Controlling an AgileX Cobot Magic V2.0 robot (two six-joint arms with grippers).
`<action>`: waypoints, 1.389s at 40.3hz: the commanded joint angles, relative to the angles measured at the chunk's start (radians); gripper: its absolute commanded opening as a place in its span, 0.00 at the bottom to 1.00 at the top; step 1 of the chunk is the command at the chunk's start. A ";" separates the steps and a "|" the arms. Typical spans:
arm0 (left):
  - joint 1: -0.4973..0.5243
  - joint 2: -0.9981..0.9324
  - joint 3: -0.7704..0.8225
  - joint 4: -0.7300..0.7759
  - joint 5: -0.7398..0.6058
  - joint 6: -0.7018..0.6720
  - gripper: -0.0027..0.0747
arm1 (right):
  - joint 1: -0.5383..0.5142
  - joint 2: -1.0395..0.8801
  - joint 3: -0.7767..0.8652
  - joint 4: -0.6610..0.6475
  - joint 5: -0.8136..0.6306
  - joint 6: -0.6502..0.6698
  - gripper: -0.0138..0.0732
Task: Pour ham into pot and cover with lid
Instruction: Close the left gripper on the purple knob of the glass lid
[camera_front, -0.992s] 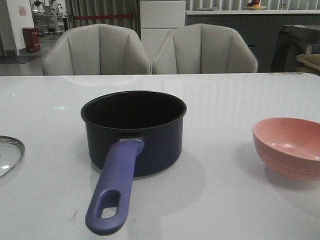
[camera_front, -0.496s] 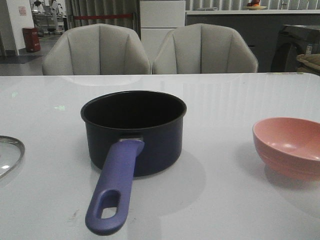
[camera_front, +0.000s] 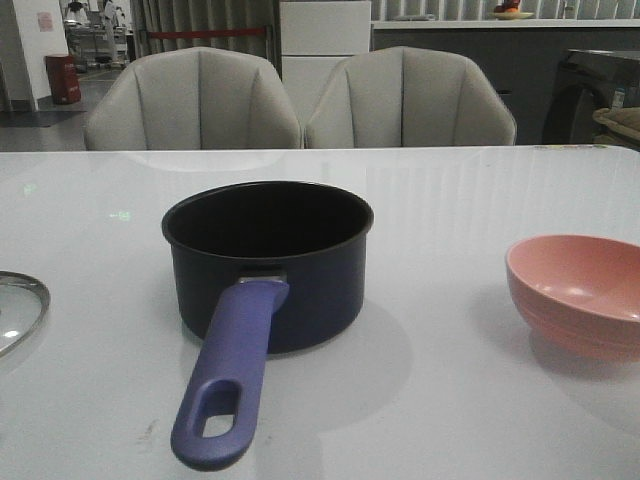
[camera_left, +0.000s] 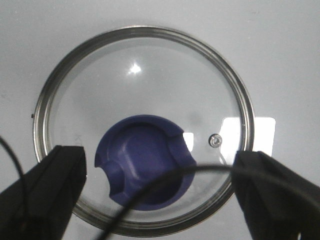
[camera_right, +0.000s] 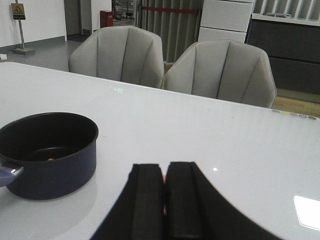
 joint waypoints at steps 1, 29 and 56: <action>0.004 -0.014 -0.030 -0.012 0.003 -0.003 0.83 | 0.002 0.010 -0.026 0.012 -0.078 -0.011 0.33; 0.009 0.075 -0.030 -0.006 -0.003 -0.005 0.58 | 0.002 0.010 -0.026 0.012 -0.078 -0.011 0.33; 0.009 -0.022 -0.093 -0.003 0.016 0.002 0.18 | 0.002 0.010 -0.026 0.012 -0.078 -0.011 0.33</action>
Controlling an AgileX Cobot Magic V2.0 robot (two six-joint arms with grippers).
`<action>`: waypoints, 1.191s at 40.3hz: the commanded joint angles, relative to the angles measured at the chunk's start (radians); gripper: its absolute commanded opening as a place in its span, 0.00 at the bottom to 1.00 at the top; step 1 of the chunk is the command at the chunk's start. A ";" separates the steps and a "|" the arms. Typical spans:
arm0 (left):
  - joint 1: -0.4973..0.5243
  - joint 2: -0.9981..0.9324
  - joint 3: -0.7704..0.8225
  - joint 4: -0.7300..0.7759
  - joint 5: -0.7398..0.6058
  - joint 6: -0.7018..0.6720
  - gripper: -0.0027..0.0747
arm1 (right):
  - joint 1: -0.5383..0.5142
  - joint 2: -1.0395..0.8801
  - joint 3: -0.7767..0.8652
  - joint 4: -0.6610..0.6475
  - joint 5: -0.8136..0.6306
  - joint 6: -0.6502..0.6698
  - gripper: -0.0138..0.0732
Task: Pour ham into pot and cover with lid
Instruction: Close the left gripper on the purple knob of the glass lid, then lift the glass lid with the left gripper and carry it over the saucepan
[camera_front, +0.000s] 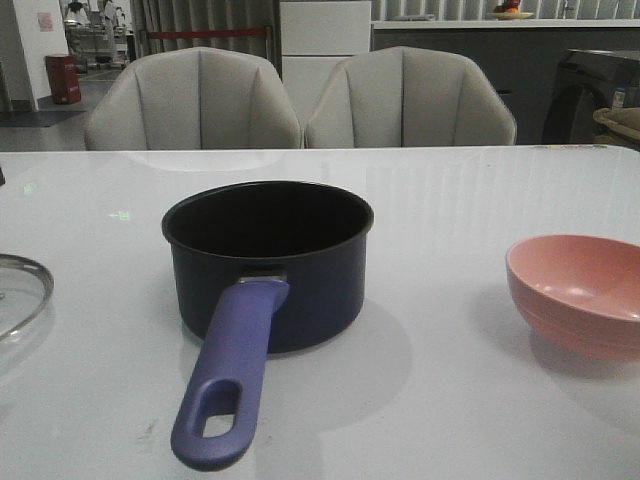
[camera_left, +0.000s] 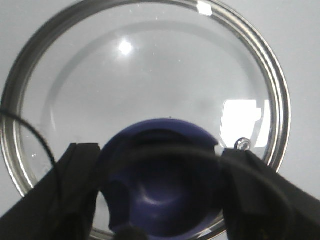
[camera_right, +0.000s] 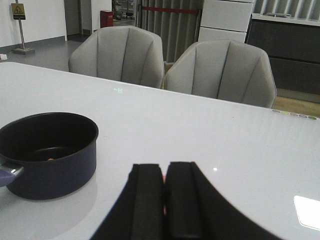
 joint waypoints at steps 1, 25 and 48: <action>0.000 -0.100 -0.066 -0.007 0.013 0.002 0.18 | 0.002 0.010 -0.026 0.012 -0.078 -0.011 0.33; -0.171 -0.199 -0.395 -0.123 0.199 0.002 0.18 | 0.002 0.010 -0.026 0.012 -0.078 -0.011 0.33; -0.487 -0.043 -0.483 -0.123 0.137 -0.024 0.18 | 0.002 0.010 -0.026 0.012 -0.078 -0.011 0.33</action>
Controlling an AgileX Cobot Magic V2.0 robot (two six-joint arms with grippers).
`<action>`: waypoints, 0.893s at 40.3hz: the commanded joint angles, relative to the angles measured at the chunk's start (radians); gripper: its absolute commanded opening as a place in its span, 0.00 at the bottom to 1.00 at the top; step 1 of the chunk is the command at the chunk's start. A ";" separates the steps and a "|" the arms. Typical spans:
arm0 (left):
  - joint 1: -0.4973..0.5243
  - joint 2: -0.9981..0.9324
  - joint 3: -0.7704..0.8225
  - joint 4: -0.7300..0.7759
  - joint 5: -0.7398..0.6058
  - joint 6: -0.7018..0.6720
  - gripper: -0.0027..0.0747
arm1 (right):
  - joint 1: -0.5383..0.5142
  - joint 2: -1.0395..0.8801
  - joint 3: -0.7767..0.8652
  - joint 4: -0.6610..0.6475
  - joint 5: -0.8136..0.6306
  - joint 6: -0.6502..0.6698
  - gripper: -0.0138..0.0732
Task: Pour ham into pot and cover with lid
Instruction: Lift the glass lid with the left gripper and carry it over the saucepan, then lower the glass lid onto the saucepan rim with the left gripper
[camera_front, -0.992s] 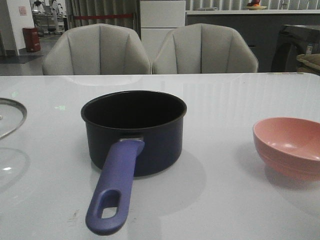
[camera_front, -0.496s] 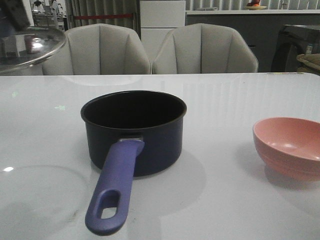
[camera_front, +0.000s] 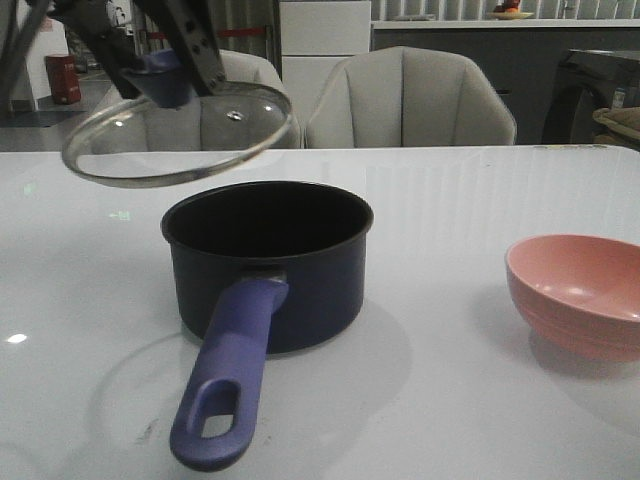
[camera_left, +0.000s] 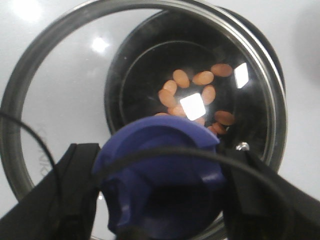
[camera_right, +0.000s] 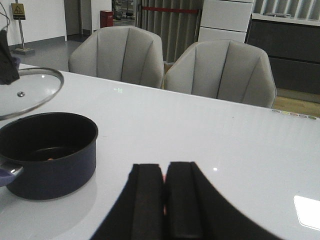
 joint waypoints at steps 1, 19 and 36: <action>-0.040 -0.008 -0.073 -0.022 -0.042 -0.011 0.18 | 0.002 0.010 -0.026 0.012 -0.078 -0.011 0.33; -0.065 0.176 -0.286 -0.017 0.102 -0.011 0.18 | 0.002 0.010 -0.026 0.012 -0.078 -0.011 0.33; -0.081 0.204 -0.293 -0.012 0.102 -0.011 0.18 | 0.002 0.010 -0.026 0.012 -0.078 -0.011 0.33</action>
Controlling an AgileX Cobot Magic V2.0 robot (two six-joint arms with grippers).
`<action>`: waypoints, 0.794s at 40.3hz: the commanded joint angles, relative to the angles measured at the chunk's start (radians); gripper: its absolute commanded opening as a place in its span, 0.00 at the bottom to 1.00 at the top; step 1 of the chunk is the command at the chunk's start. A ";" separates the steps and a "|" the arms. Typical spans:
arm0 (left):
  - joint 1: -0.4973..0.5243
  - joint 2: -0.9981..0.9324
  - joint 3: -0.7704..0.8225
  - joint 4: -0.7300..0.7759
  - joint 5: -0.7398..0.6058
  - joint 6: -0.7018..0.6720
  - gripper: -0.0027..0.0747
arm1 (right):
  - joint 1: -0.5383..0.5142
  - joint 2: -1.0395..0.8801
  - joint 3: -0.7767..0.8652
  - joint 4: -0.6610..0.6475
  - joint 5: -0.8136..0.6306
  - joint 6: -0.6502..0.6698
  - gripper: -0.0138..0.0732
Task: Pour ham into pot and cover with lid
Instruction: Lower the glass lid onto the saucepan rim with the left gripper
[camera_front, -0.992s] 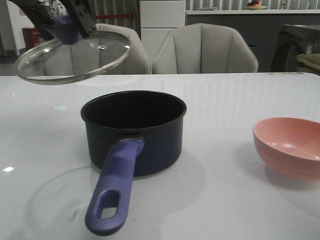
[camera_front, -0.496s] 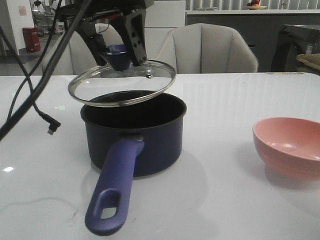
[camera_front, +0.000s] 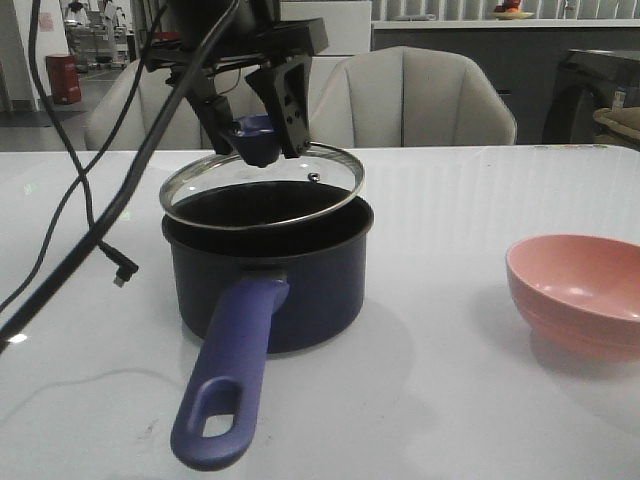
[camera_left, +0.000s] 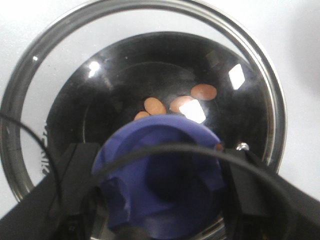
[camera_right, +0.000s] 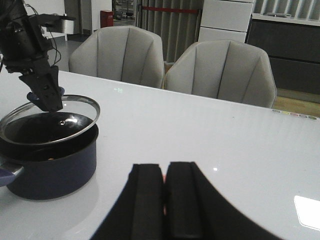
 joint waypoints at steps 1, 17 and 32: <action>-0.017 -0.061 -0.038 -0.018 0.034 -0.006 0.18 | 0.002 0.010 -0.026 0.012 -0.078 -0.011 0.33; -0.032 -0.081 0.012 -0.002 0.034 -0.006 0.18 | 0.002 0.010 -0.026 0.012 -0.078 -0.011 0.33; -0.032 -0.083 0.025 0.015 0.034 -0.006 0.18 | 0.002 0.009 -0.026 0.012 -0.078 -0.011 0.33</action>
